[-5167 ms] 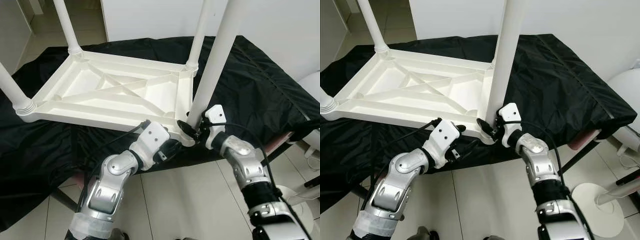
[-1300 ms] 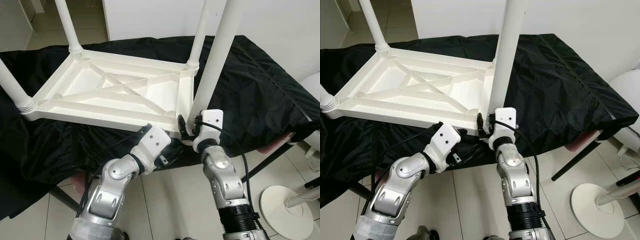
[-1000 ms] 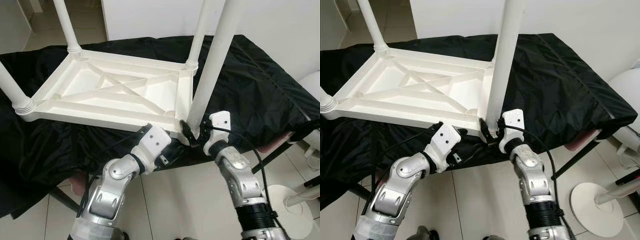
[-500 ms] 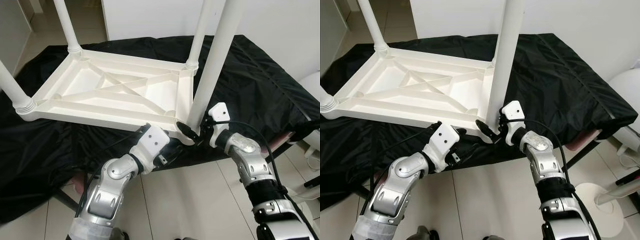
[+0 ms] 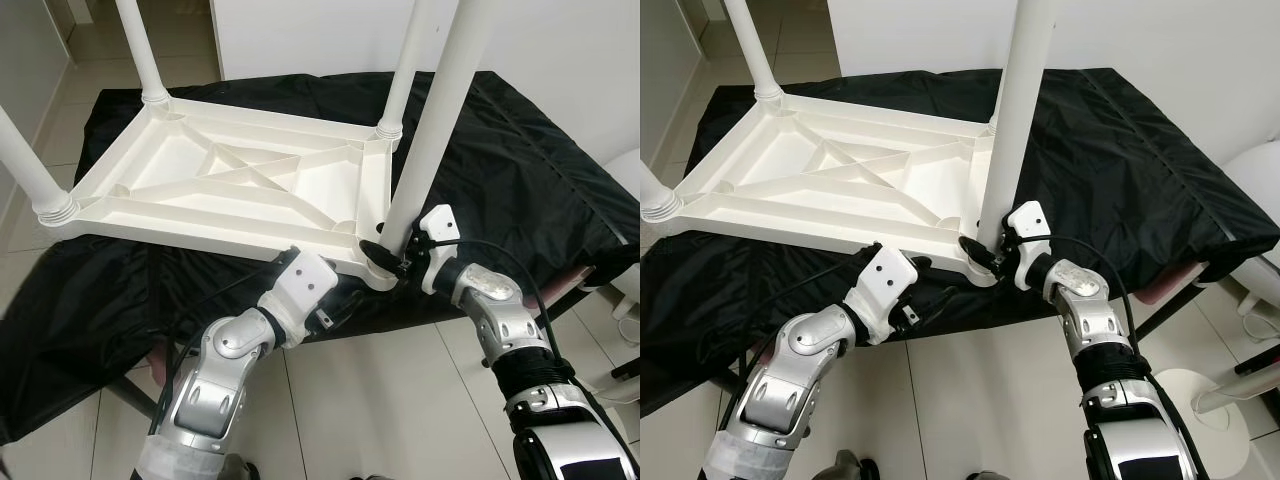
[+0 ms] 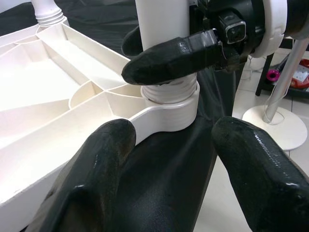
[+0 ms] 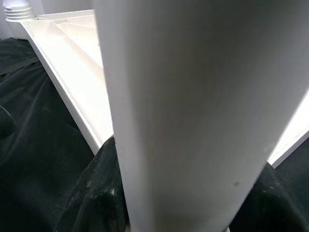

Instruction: Building children table

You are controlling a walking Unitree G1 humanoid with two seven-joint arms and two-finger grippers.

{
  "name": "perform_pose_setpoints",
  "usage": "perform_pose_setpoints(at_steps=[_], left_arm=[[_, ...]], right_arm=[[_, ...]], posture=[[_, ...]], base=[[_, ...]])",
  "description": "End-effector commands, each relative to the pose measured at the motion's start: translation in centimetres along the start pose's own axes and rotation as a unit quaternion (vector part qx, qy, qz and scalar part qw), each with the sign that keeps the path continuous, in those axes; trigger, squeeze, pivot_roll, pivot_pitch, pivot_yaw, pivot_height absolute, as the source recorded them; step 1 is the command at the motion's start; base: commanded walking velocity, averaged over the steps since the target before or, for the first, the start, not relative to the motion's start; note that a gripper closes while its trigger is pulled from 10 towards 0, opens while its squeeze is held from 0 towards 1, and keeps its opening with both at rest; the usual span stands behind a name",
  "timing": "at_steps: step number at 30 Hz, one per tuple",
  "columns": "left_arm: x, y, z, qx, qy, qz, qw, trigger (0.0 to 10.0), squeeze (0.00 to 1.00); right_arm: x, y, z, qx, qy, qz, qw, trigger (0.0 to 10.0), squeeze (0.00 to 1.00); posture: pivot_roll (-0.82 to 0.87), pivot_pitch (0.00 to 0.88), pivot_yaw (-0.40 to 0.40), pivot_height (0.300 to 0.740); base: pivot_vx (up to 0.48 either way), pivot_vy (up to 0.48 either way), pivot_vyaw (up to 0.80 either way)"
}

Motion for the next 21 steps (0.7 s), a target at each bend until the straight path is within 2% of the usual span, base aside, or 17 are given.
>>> perform_pose_setpoints(at_steps=[1, 5, 7, 11, 13, 14, 16, 19, 20, 21], left_arm=[[0.02, 0.43, -0.04, 0.037, 0.003, -0.008, 0.999, 10.0, 0.0], [0.02, 0.4, -0.07, 0.035, 0.002, -0.005, 0.999, 10.0, 0.0], [0.01, 0.34, -0.12, 0.035, 0.002, -0.004, 0.999, 10.0, 0.0], [0.02, 0.33, -0.13, 0.035, 0.002, -0.004, 0.999, 10.0, 0.0], [0.03, 0.24, -0.13, 0.034, 0.002, -0.003, 0.999, 10.0, 0.0], [-0.01, 0.17, -0.12, 0.034, 0.002, -0.002, 0.999, 10.0, 0.0], [-0.02, 0.14, -0.12, 0.033, 0.002, -0.002, 0.999, 10.0, 0.0], [-0.05, 0.11, -0.09, 0.033, 0.003, -0.002, 0.999, 10.0, 0.0], [-0.05, 0.11, -0.09, 0.033, 0.003, -0.002, 0.999, 10.0, 0.0], [-0.06, 0.11, -0.11, 0.033, 0.003, -0.002, 0.999, 10.0, 0.0]], right_arm=[[-0.56, 0.1, 0.31, -0.003, 0.009, -0.003, 1.0, 10.0, 0.0], [-0.24, 0.22, 0.29, -0.024, -0.008, -0.011, 1.0, 10.0, 0.0], [-0.25, 0.17, 0.15, -0.073, -0.012, -0.013, 0.997, 10.0, 0.0], [-0.21, 0.19, 0.13, -0.084, -0.015, -0.015, 0.996, 10.0, 0.0], [0.05, 0.36, 0.07, -0.116, -0.025, -0.018, 0.993, 10.0, 0.0], [0.23, 0.4, 0.03, -0.154, -0.031, -0.025, 0.987, 10.0, 0.0], [0.24, 0.44, 0.01, -0.166, -0.031, -0.03, 0.985, 10.0, 0.0], [-0.08, 0.64, 0.08, -0.259, -0.019, -0.056, 0.964, 10.0, 0.0], [-0.08, 0.64, 0.08, -0.259, -0.019, -0.056, 0.964, 10.0, 0.0], [-0.14, 1.02, 0.07, -0.282, -0.017, -0.056, 0.958, 10.0, 0.0]], posture=[[-0.06, 0.1, -0.016, 0.74], [-0.07, 0.101, -0.015, 0.74], [-0.07, 0.103, -0.017, 0.74], [-0.07, 0.103, -0.017, 0.74], [-0.07, 0.105, -0.017, 0.74], [-0.07, 0.104, -0.018, 0.74], [-0.07, 0.104, -0.018, 0.74], [-0.07, 0.104, -0.024, 0.74], [-0.07, 0.104, -0.024, 0.74], [-0.07, 0.101, -0.025, 0.74]], base=[[0.0, 0.0, 0.0], [0.0, 0.0, 0.0], [0.0, 0.0, 0.0], [0.0, 0.0, 0.0], [0.0, 0.0, 0.0], [0.0, 0.0, 0.0], [0.0, 0.0, 0.0], [0.0, 0.0, 0.0], [0.0, 0.0, 0.0], [0.0, 0.0, 0.0]])
Point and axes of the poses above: a point about 5 cm out from each wrist's last joint towards the gripper, its own z axis pointing back from the gripper into the wrist, its own x axis along the axis of the wrist's last joint, y = z × x, the point moved 2 cm from there along -z, pointing out of the wrist towards the gripper, and after that the axes turned 4 degrees about -z, right-handed, at the moved point
